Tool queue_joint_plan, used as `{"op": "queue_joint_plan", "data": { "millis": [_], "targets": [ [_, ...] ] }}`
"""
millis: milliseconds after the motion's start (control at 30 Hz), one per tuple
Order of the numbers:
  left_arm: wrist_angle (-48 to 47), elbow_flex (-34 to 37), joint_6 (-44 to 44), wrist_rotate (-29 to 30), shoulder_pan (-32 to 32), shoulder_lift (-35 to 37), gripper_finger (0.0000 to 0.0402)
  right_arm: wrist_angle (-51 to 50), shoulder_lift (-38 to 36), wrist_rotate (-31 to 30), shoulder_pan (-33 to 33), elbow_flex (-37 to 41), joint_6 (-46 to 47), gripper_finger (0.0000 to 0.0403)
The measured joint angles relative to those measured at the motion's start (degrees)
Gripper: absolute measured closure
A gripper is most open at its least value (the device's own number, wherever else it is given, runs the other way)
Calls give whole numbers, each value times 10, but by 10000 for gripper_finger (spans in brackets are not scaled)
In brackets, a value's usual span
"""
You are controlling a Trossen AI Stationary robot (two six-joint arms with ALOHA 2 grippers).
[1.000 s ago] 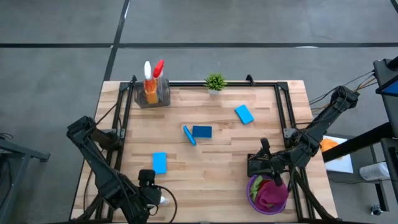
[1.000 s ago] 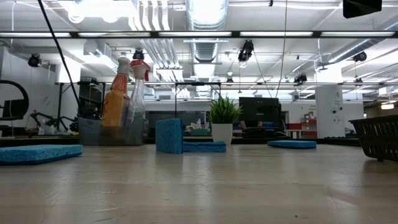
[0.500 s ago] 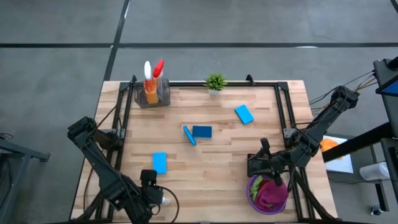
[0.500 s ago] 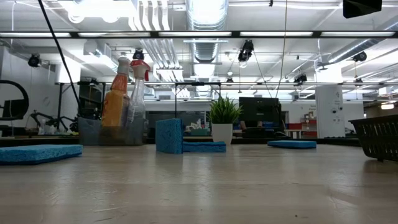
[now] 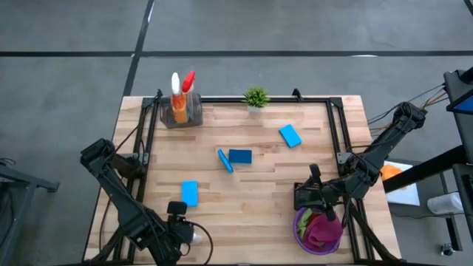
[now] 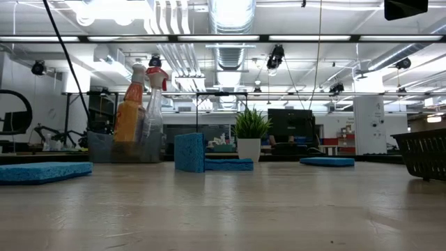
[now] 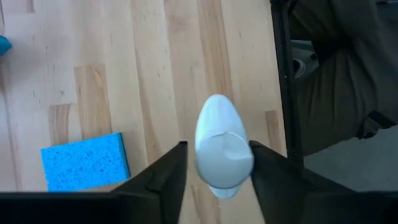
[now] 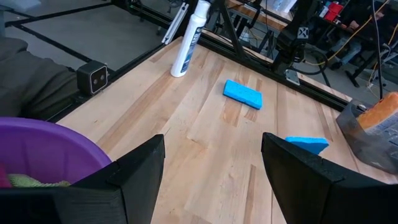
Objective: Pick & Place Kitchen Items
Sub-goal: Put the white plastic restorer bottle into the gray bin
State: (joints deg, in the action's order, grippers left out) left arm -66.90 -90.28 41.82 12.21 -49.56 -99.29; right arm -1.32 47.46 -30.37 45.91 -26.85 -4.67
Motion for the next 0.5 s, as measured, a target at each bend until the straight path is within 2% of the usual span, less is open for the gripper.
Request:
{"op": "queue_joint_plan", "data": {
  "millis": [167,333,500],
  "targets": [
    [2,0,0,-2,0,0,296,0,0,0,0,0,0,138],
    [-1,-3,28,-3,1,0,296,0,0,0,0,0,0,138],
    [-9,-8,151,-20,13,7,296,0,0,0,0,0,0,138]
  ]
}}
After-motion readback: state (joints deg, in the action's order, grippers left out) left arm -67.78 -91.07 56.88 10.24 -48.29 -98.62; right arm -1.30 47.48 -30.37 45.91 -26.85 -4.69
